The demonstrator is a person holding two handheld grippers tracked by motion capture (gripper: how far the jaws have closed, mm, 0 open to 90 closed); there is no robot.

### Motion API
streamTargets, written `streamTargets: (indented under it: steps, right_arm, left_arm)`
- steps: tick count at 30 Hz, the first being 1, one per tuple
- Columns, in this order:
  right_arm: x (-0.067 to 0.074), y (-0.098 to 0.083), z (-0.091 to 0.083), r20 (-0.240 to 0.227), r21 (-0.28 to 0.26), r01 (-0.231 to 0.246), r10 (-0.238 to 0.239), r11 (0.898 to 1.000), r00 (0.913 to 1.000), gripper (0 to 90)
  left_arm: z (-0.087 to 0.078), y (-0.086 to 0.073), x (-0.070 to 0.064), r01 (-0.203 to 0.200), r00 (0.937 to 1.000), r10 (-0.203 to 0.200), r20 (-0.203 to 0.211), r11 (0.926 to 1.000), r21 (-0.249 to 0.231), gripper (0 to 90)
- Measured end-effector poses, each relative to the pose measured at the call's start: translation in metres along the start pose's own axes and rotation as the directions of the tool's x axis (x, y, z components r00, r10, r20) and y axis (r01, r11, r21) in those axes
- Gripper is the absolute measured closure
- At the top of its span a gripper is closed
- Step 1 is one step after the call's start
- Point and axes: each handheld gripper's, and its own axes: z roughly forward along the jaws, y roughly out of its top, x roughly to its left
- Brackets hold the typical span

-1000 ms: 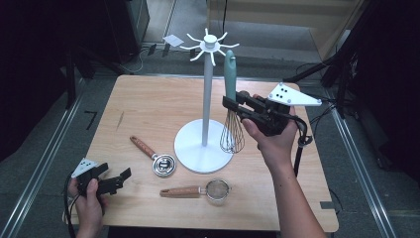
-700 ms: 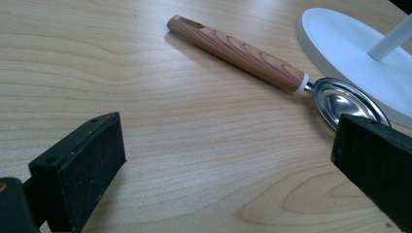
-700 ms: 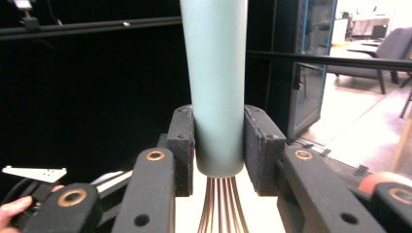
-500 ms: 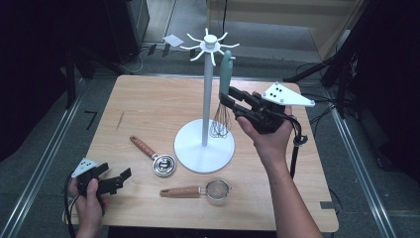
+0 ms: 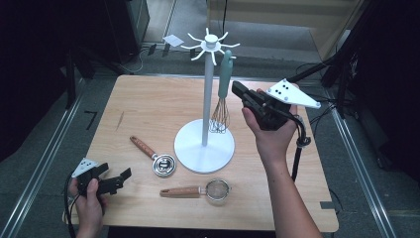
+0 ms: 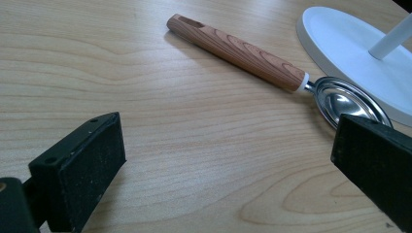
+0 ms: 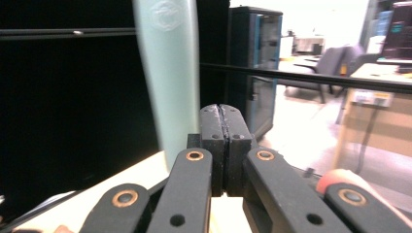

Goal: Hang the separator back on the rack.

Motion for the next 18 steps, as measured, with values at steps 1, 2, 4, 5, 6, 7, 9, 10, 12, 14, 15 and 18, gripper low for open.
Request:
streamTargets:
  steps: [1, 2, 4, 5, 6, 7, 9, 10, 12, 14, 15, 18]
  right_arm:
    - [0.000, 0.000, 0.000, 0.000, 0.000, 0.000, 0.000, 1.000, 1.0000, 90.0]
    - [0.000, 0.001, 0.002, 0.010, -0.001, 0.005, -0.005, 1.000, 0.9999, 90.0]
    - [0.002, 0.004, 0.006, 0.032, -0.013, 0.053, -0.052, 0.999, 0.9981, 90.0]
    - [0.003, 0.005, 0.009, 0.041, -0.012, 0.075, -0.074, 0.997, 0.9964, 90.0]
    - [0.004, 0.006, 0.012, 0.039, -0.009, 0.085, -0.085, 0.996, 0.9957, 90.0]
    - [0.005, 0.007, 0.013, 0.038, -0.005, 0.094, -0.093, 0.996, 0.9949, 90.0]
    - [0.008, 0.012, 0.018, 0.031, -0.010, 0.111, -0.110, 0.994, 0.9934, 90.0]
    - [0.009, 0.015, 0.020, 0.020, -0.019, 0.100, -0.100, 0.995, 0.9948, 90.0]
    - [0.011, 0.016, 0.022, 0.008, -0.023, 0.091, -0.091, 0.996, 0.9959, 90.0]
    - [0.014, 0.016, 0.023, -0.001, -0.019, 0.097, -0.097, 0.995, 0.9953, 90.0]
    - [0.016, 0.016, 0.024, -0.004, -0.017, 0.103, -0.103, 0.995, 0.9946, 90.0]
    - [0.020, 0.016, 0.023, -0.011, -0.014, 0.110, -0.110, 0.994, 0.9939, 90.0]
  left_arm:
    - [0.000, 0.000, 0.000, -0.001, 1.0000, 0.001, 0.000, 1.0000, 0.000, 0.0]
    - [0.000, 0.000, 0.000, 0.000, 1.0000, 0.000, 0.000, 1.0000, -0.001, 0.0]
    - [0.000, 0.000, 0.000, 0.000, 1.0000, 0.000, -0.002, 1.0000, 0.002, 0.0]
    - [0.000, 0.000, 0.000, -0.001, 1.0000, 0.001, -0.002, 1.0000, 0.002, 0.0]
    - [0.000, 0.000, 0.000, -0.002, 1.0000, 0.003, -0.002, 1.0000, 0.003, 0.0]
    - [0.000, 0.000, 0.000, -0.003, 1.0000, 0.003, -0.003, 1.0000, 0.002, 0.0]
    - [0.000, 0.000, 0.000, -0.002, 1.0000, 0.002, -0.002, 1.0000, 0.003, 0.0]
    - [0.000, 0.000, 0.000, -0.002, 1.0000, 0.002, -0.003, 1.0000, 0.003, 0.0]
    - [0.001, 0.000, 0.000, -0.002, 1.0000, 0.002, -0.002, 1.0000, 0.004, 0.0]
    - [0.001, 0.000, 0.000, 0.002, 1.0000, -0.002, -0.004, 1.0000, 0.005, 0.0]
    - [0.001, 0.000, 0.000, 0.003, 1.0000, -0.003, -0.005, 1.0000, 0.005, 0.0]
    - [0.001, 0.000, 0.000, 0.003, 1.0000, -0.003, -0.004, 1.0000, 0.005, 0.0]
